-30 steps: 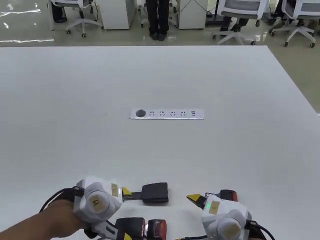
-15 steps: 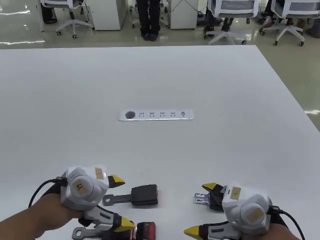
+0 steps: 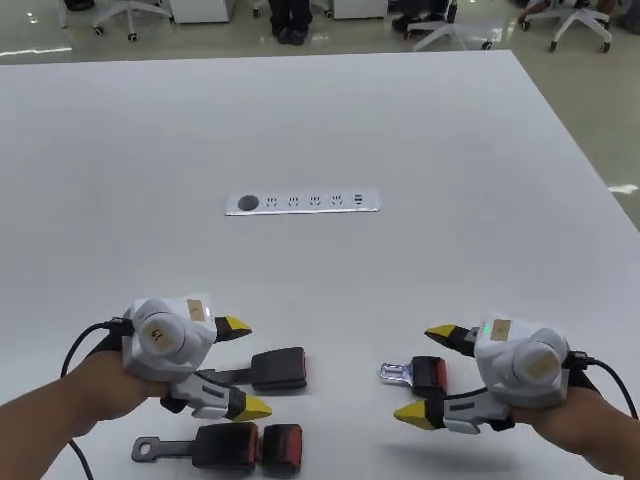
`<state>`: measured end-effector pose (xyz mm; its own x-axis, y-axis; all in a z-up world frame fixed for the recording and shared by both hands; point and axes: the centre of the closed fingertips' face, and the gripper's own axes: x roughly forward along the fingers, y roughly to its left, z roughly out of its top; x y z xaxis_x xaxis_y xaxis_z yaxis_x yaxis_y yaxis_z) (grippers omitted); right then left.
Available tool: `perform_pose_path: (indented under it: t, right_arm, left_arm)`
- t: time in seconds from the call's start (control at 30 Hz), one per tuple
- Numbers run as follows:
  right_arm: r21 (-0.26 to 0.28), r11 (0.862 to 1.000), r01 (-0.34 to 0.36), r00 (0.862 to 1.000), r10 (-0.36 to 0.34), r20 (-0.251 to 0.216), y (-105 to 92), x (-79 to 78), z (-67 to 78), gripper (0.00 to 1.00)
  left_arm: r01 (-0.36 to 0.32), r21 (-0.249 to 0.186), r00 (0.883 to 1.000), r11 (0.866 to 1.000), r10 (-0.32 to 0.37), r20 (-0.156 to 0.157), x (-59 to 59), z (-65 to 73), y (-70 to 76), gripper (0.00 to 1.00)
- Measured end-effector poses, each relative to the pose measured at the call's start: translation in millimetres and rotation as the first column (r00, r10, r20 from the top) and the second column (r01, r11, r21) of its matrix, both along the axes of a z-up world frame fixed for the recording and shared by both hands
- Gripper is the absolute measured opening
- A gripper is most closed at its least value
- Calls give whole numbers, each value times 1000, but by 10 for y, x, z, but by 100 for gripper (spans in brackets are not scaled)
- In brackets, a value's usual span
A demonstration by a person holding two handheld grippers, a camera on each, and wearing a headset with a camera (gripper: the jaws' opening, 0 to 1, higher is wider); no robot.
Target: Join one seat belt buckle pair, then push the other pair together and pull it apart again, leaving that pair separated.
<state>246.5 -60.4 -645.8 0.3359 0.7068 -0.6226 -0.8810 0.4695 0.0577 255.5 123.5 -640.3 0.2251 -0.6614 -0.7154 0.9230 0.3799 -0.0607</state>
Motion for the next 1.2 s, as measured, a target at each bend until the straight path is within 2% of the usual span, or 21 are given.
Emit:
perform_pose_path:
  t: [0.07,0.27,0.3,0.47,0.53,0.6,0.67,0.83,0.87,0.97,1.1,1.2]
  right_arm:
    - [-9,1000,-3,1000,3,-3,-39,32,-60,72]
    - [-19,999,-34,999,33,-42,-105,28,-199,73]
    - [-24,999,-37,998,36,-52,-127,32,-230,73]
    - [-24,998,-57,995,55,-81,-180,22,-283,71]
    - [-47,996,-82,993,77,-87,-225,24,-343,70]
    - [-34,996,-87,991,83,-109,-222,11,-353,68]
    - [-44,994,-102,991,97,-97,-210,-19,-357,66]
    - [-52,990,-128,986,122,-111,-219,-59,-411,60]
    - [-54,987,-152,987,148,-68,-209,-26,-428,58]
    - [-45,989,-143,985,138,-100,-210,-78,-420,55]
    - [-58,985,-160,984,154,-90,-225,-73,-414,51]
    - [-69,983,-169,983,163,-88,-232,-69,-392,47]
  left_arm:
    - [3,0,1000,1000,-3,-12,7,-16,-64,71]
    - [22,10,999,1000,-22,-29,42,-149,-71,70]
    - [29,14,999,999,-28,-31,60,-209,-53,70]
    - [48,30,998,998,-47,-48,86,-319,-58,68]
    - [54,35,997,998,-52,-52,97,-336,-72,66]
    - [67,37,996,997,-65,-54,85,-354,-96,64]
    - [74,40,996,996,-72,-55,78,-338,-113,63]
    - [108,54,992,993,-105,-63,30,-386,-111,59]
    - [110,55,992,992,-107,-59,26,-393,-107,60]
    - [120,51,992,991,-118,-48,39,-400,-124,58]
    - [152,55,988,987,-150,-43,21,-409,-132,51]
    - [181,81,983,980,-180,-19,46,-420,-108,43]
